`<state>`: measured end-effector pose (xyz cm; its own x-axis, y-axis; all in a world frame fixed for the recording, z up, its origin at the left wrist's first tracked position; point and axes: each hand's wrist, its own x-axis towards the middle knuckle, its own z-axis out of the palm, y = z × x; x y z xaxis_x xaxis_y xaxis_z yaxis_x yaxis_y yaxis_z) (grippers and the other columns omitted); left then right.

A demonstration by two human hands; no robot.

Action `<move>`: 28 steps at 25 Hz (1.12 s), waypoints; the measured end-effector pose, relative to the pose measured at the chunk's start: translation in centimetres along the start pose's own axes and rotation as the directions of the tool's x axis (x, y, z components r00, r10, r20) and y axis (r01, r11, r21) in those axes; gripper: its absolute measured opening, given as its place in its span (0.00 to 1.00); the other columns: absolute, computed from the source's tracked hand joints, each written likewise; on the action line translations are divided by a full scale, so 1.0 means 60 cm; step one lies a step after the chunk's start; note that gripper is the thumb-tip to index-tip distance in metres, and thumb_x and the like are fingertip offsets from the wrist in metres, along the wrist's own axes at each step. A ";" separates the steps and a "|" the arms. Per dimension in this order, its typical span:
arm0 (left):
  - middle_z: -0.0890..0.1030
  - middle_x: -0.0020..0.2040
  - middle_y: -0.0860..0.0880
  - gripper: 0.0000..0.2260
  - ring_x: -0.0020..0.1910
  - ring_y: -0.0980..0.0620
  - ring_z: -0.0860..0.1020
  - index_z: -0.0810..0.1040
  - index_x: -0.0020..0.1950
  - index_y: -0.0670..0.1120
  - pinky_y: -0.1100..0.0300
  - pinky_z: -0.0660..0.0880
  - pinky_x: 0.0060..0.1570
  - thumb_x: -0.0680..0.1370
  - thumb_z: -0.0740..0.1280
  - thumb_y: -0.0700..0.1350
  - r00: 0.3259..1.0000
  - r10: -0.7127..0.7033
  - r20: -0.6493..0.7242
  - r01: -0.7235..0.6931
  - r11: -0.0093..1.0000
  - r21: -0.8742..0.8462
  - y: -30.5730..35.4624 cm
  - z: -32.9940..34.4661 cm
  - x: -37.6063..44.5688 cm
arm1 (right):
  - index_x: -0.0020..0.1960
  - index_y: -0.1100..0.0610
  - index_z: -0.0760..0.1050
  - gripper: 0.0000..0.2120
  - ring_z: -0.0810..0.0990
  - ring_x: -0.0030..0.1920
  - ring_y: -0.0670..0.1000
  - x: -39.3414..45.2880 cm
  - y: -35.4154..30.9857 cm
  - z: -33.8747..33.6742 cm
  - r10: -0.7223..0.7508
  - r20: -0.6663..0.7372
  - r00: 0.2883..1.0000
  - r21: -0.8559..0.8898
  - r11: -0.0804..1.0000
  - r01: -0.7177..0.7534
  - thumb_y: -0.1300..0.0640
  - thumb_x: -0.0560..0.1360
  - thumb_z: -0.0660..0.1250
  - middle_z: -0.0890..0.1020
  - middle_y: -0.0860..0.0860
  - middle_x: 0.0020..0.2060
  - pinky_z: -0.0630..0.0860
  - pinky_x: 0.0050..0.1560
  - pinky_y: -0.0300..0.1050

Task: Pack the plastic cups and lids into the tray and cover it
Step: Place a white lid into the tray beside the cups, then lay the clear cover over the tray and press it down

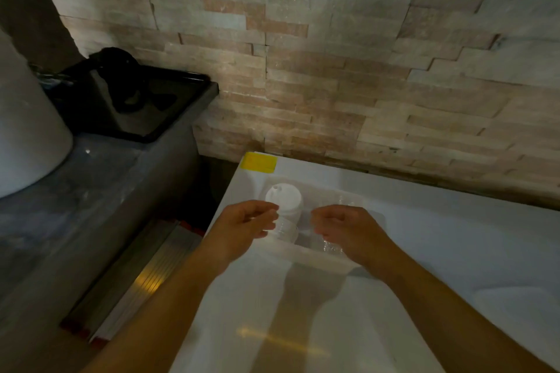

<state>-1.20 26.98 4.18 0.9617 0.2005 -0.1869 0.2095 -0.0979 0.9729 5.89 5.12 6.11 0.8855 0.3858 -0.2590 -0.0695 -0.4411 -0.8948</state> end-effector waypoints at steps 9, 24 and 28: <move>0.86 0.49 0.45 0.08 0.48 0.47 0.85 0.83 0.52 0.45 0.54 0.80 0.49 0.75 0.69 0.45 0.980 -0.196 0.040 0.200 0.936 -0.291 -0.016 0.158 -0.076 | 0.46 0.49 0.83 0.07 0.86 0.47 0.49 -0.109 0.103 -0.150 0.089 -0.105 0.990 0.267 0.962 -0.058 0.54 0.77 0.66 0.88 0.47 0.43 0.79 0.49 0.44; 0.84 0.45 0.43 0.06 0.44 0.46 0.83 0.80 0.52 0.43 0.55 0.79 0.45 0.77 0.67 0.41 0.803 -0.515 0.301 0.591 0.755 -0.284 -0.066 0.661 -0.116 | 0.47 0.55 0.82 0.04 0.79 0.47 0.54 -0.299 0.452 -0.525 0.371 -0.455 0.809 0.301 0.920 -0.253 0.62 0.74 0.70 0.83 0.57 0.47 0.72 0.50 0.47; 0.78 0.39 0.48 0.03 0.39 0.51 0.76 0.77 0.44 0.47 0.59 0.75 0.41 0.76 0.68 0.41 0.788 -0.553 0.270 0.611 0.752 -0.245 -0.071 0.738 -0.129 | 0.59 0.59 0.80 0.14 0.79 0.52 0.54 -0.318 0.508 -0.571 0.404 -0.523 0.750 0.187 0.914 -0.361 0.58 0.74 0.71 0.81 0.54 0.51 0.73 0.59 0.51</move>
<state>-1.72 -17.30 -4.56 0.6902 -0.0510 -0.7218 0.7022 0.2880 0.6511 2.59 -43.44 -3.77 0.8769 -0.3127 -0.3651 -0.4692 -0.3911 -0.7918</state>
